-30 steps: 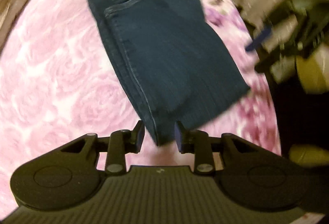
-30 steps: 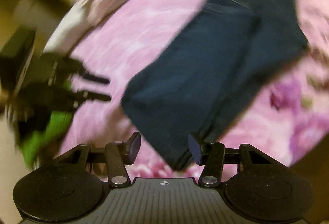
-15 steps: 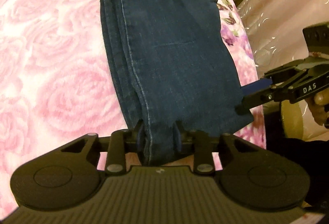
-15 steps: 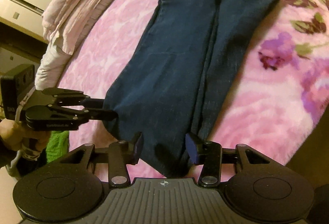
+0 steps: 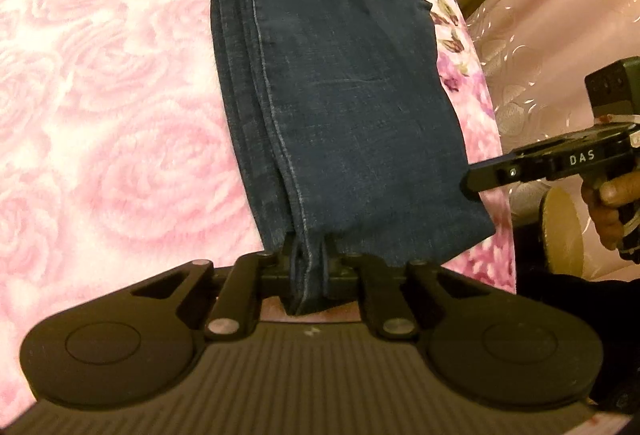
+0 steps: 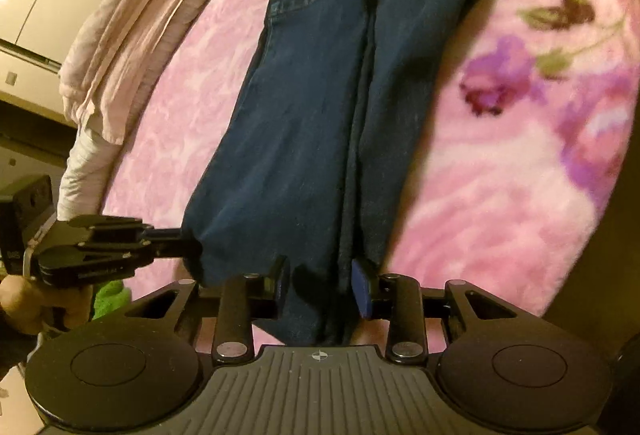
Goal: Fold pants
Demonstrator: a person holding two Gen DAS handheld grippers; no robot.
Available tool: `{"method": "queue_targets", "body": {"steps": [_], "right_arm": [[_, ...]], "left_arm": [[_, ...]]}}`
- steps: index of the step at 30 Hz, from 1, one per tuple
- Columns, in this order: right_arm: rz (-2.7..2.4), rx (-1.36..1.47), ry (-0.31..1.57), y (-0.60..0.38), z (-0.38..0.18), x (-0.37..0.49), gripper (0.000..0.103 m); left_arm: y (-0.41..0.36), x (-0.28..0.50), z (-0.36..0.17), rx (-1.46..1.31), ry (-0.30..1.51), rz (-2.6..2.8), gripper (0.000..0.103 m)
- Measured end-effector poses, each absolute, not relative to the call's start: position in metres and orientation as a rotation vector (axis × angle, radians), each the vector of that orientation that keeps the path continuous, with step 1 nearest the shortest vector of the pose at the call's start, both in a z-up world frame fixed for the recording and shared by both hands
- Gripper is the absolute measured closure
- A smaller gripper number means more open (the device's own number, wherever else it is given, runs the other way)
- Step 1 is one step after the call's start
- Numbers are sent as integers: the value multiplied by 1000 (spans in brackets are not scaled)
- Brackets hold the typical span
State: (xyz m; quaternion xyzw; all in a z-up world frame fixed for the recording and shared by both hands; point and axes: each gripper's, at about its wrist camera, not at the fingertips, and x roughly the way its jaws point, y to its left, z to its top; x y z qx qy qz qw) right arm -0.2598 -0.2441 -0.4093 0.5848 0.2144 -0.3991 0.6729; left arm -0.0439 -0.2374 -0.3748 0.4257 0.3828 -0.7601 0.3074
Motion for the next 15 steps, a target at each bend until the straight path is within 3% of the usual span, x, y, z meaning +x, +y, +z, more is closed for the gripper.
{"method": "queue_targets", "body": {"steps": [1, 2, 12, 13, 15], "right_arm": [[-896, 1309, 490, -245, -410, -258, 76], [-900, 1314, 492, -245, -411, -259, 103], [-881, 1370, 536, -250, -413, -258, 103], [-886, 1370, 532, -251, -412, -259, 99], [-912, 1295, 576, -248, -399, -256, 81]], "left_arm": [[-238, -43, -376, 1122, 1021, -2005, 96], [-240, -42, -378, 1112, 1041, -1996, 96], [-228, -33, -380, 1059, 1117, -1927, 99], [-229, -34, -381, 1063, 1115, -1921, 99], [-230, -37, -378, 1096, 1093, -1925, 95]]}}
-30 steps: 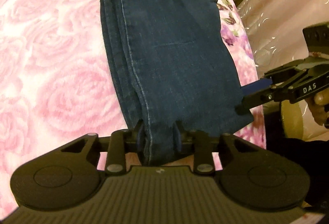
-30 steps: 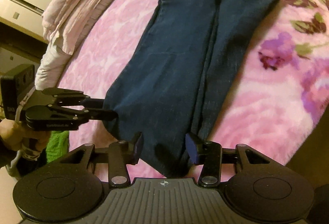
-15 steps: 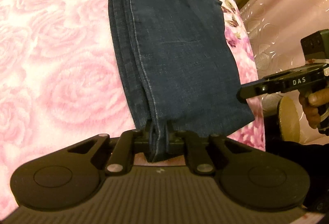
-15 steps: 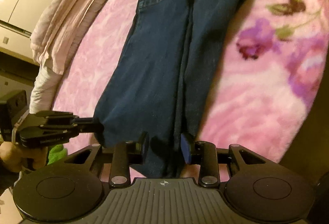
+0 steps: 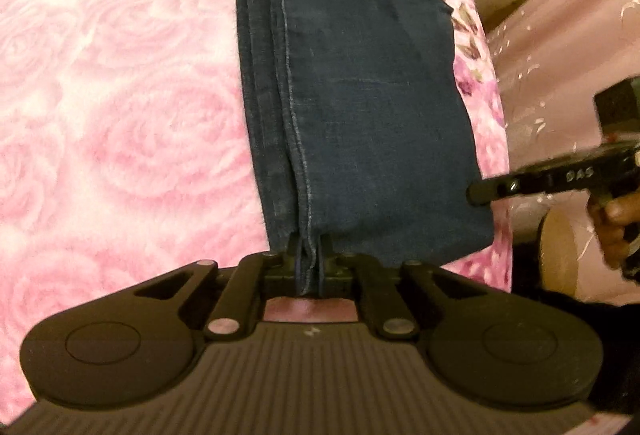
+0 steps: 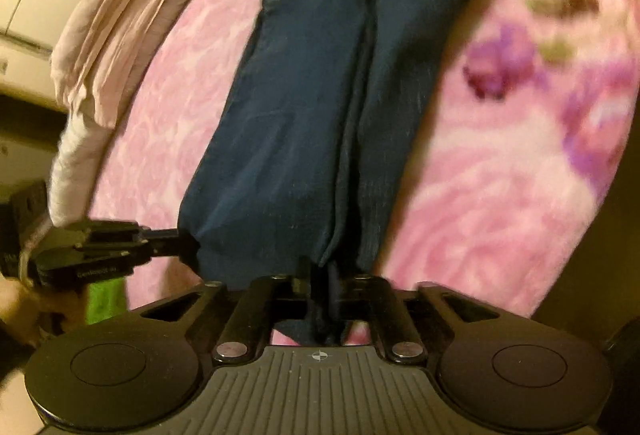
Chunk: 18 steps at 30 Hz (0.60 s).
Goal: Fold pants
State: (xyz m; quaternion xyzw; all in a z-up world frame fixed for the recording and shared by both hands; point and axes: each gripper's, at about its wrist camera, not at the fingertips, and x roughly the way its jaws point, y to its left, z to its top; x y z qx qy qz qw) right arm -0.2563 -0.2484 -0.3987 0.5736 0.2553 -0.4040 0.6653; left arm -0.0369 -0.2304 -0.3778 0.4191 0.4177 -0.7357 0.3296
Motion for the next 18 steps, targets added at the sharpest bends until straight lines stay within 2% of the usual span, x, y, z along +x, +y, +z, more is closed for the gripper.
{"method": "queue_targets", "body": {"steps": [1, 2, 6, 10, 13, 15, 18], "right_arm": [[-929, 1228, 608, -245, -388, -254, 74], [-926, 1145, 628, -240, -375, -249, 73], [-755, 795, 711, -215, -334, -214, 72], [-635, 723, 738, -213, -360, -192, 71], [-687, 896, 719, -227, -398, -204, 72], [-671, 922, 685, -228, -403, -212, 72], [-665, 856, 755, -226, -391, -207, 71]], "left_arm": [[-229, -38, -375, 1117, 1067, -1922, 90], [-227, -38, -370, 1136, 1038, -1920, 87], [-204, -45, -336, 1223, 732, -1992, 89], [-189, -62, -320, 1193, 567, -2155, 88], [-198, -75, -341, 1193, 570, -2174, 87], [-210, -75, -361, 1185, 669, -2115, 89], [-220, -67, -375, 1149, 806, -2075, 91]]}}
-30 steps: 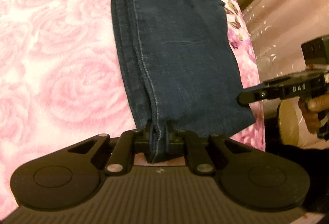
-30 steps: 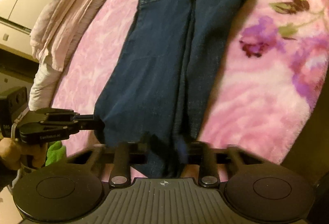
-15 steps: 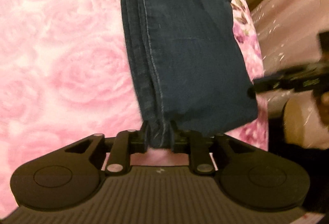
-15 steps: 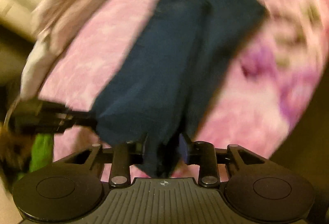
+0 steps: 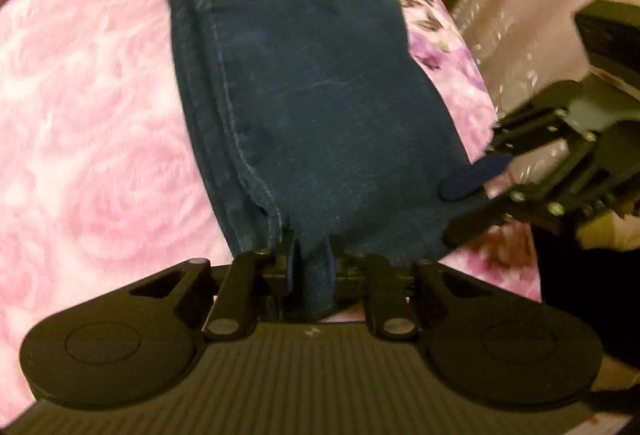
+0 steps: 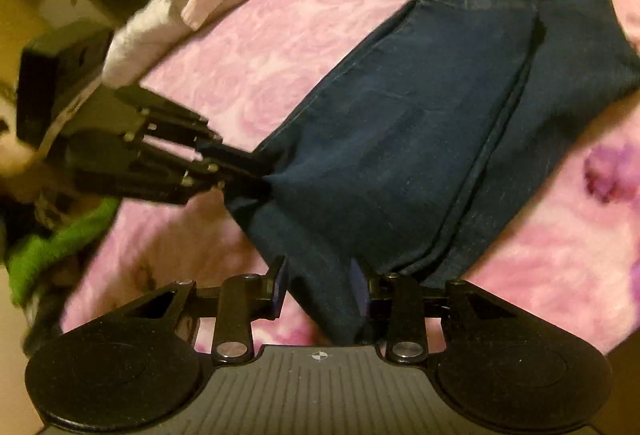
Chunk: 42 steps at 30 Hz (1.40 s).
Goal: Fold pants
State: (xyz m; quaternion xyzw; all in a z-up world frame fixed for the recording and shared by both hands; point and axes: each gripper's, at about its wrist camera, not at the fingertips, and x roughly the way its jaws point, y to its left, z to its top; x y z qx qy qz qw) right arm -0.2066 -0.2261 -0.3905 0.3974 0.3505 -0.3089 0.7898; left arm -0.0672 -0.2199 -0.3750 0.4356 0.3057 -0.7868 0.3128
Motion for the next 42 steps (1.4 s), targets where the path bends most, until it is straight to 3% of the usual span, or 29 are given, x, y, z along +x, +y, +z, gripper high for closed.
{"method": "queue_targets", "body": {"steps": [4, 8, 15, 21, 25, 26, 27, 29, 31, 32, 34, 37, 39, 40, 42], "right_arm": [[-613, 561, 904, -202, -367, -177, 53], [-531, 313, 1052, -178, -375, -158, 53], [-510, 277, 1085, -177, -396, -156, 53], [-491, 93, 1165, -167, -395, -147, 60], [-469, -14, 1221, -162, -402, -148, 67], [-458, -31, 1225, -161, -403, -148, 74], [-439, -40, 1228, -160, -403, -148, 80], [-437, -12, 1216, -161, -395, -149, 90], [-450, 26, 1194, -165, -381, -151, 92], [-457, 49, 1180, -168, -372, -153, 92], [-466, 80, 1154, -173, -354, -156, 92], [-467, 95, 1129, -181, -330, -156, 93], [-469, 106, 1119, -186, -316, -157, 93], [-471, 113, 1115, -189, -309, -158, 93], [-475, 115, 1107, -193, -291, -160, 93]], "left_arm": [[-217, -65, -361, 1202, 791, -2052, 92], [-212, -51, -347, 1213, 718, -1977, 90], [-220, -52, -347, 1020, 751, -2067, 90], [-232, -55, -382, 1085, 820, -1974, 80], [-216, -56, -357, 1128, 689, -2002, 83], [-208, -58, -350, 1153, 621, -2023, 83], [-197, -60, -343, 1190, 529, -2056, 81], [-175, -66, -334, 1279, 350, -2107, 47], [-149, -76, -333, 1376, 99, -2163, 30], [-139, -83, -335, 1423, -25, -2180, 29], [-125, -95, -343, 1510, -242, -2193, 29], [-127, -107, -354, 1552, -418, -2180, 30], [-139, -114, -359, 1599, -479, -2143, 47], [-144, -116, -358, 1614, -491, -2127, 63], [-153, -121, -348, 1645, -478, -2137, 72]]}}
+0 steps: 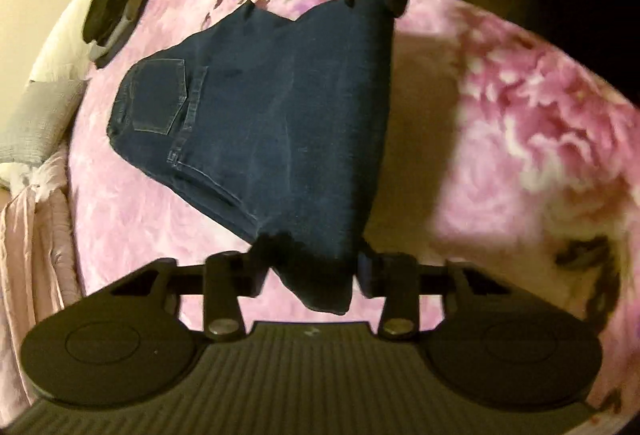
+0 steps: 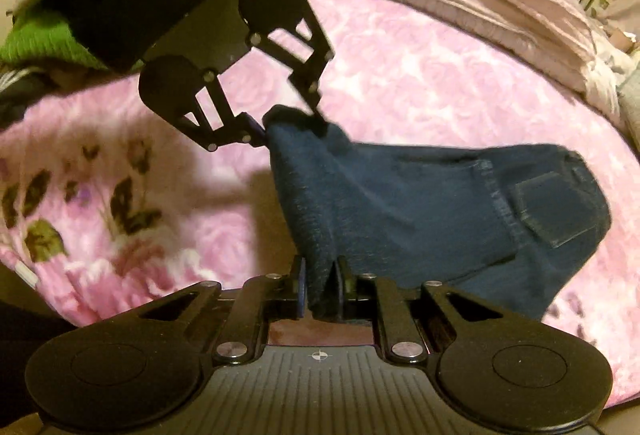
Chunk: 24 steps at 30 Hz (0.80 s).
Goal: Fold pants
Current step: 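Lift the hem end with both grippers and fold it toward the waistband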
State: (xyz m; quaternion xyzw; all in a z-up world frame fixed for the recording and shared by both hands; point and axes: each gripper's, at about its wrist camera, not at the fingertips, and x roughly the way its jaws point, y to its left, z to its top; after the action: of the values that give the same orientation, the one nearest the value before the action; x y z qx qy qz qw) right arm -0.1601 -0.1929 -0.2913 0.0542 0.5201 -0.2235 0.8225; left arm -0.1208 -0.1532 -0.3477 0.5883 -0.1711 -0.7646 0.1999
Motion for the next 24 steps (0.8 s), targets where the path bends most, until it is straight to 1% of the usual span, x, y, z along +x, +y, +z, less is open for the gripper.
{"method": "queue_targets", "body": {"steps": [1, 3, 4, 7, 10, 12, 15, 17, 19, 24], "right_arm": [[-481, 132, 1098, -197, -283, -161, 93], [-492, 153, 1069, -210, -260, -169, 93], [-497, 160, 1056, -217, -248, -172, 93], [-529, 171, 1003, -245, -209, -186, 94], [-568, 215, 927, -289, -172, -209, 94], [-586, 222, 880, -319, -151, -226, 95], [-612, 254, 809, -374, -129, -258, 95], [-621, 280, 770, -418, -122, -280, 95], [-621, 334, 736, -467, -124, -306, 95], [-601, 430, 714, -581, -151, -352, 95]], "left_arm": [[-156, -123, -339, 1662, -472, -2146, 80], [-162, -124, -319, 1675, -465, -2141, 84], [-170, -125, -304, 1671, -427, -2141, 85], [-206, -129, -258, 1631, -300, -2132, 86], [-252, -138, -210, 1582, -242, -2122, 87], [-289, -149, -183, 1555, -230, -2113, 87], [-343, -175, -156, 1553, -271, -2089, 86], [-386, -196, -146, 1566, -262, -2075, 86], [-430, -213, -144, 1569, -217, -2069, 86], [-546, -257, -167, 1612, -78, -2054, 86]]}}
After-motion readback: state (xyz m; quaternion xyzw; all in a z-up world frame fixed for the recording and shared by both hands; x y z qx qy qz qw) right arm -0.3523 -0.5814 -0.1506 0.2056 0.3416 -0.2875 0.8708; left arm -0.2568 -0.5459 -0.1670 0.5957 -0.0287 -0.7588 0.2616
